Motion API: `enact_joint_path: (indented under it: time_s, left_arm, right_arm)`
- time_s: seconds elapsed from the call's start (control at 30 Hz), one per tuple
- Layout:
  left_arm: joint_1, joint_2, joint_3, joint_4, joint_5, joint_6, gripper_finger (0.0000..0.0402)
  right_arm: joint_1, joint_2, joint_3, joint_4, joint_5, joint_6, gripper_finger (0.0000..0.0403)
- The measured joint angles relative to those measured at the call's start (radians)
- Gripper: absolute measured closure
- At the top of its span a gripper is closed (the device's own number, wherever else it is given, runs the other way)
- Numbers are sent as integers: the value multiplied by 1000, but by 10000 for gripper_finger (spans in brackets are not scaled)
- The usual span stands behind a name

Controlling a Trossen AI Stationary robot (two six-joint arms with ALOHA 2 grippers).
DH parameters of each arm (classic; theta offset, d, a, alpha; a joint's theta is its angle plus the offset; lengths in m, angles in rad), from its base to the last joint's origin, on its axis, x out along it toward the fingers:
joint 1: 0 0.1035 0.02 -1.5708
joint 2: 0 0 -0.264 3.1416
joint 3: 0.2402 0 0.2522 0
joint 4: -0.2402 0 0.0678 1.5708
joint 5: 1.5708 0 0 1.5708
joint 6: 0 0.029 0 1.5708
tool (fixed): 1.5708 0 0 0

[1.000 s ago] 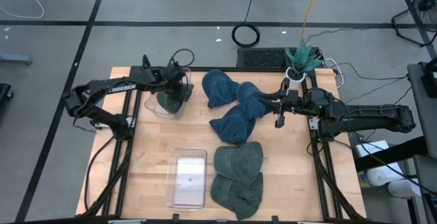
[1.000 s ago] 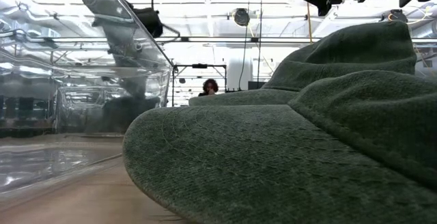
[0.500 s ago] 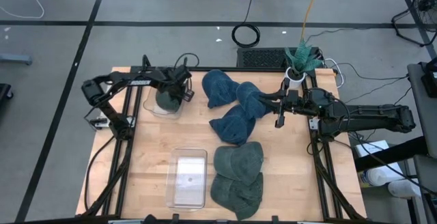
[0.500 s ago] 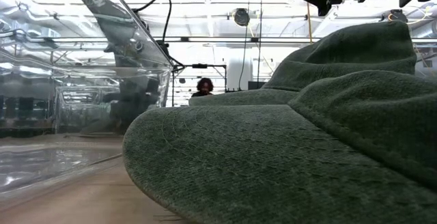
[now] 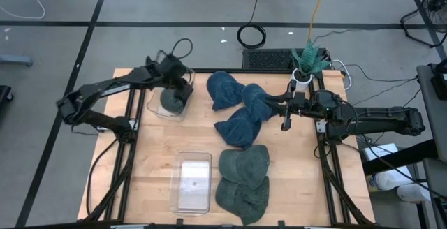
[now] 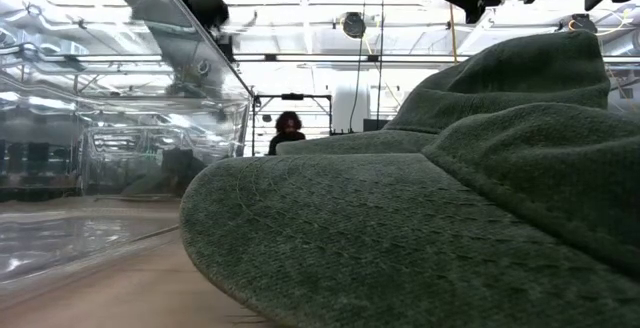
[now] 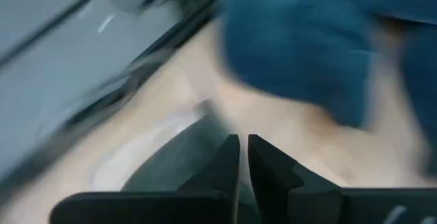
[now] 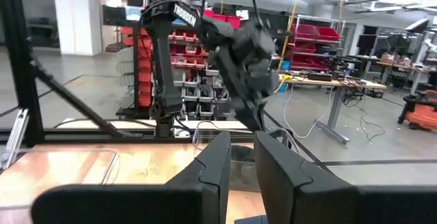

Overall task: Pick & Place hat
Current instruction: Put the top green cap into the top transparent bin

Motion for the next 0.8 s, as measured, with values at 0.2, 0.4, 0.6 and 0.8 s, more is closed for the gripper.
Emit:
enact_joint_path:
  time_s: [0.2,0.4,0.6,0.8]
  left_arm:
    - [-143,-204,0,109,62,119,320]
    - [-260,-383,0,170,52,106,245]
    - [-299,-481,0,155,47,82,187]
    - [-301,-519,0,157,17,84,163]
  right_arm:
    - [56,0,0,-21,-179,-81,343]
    - [255,8,0,-139,-169,-164,284]
    - [569,89,1,-262,161,-202,190]
    - [861,226,70,-446,624,-201,153]
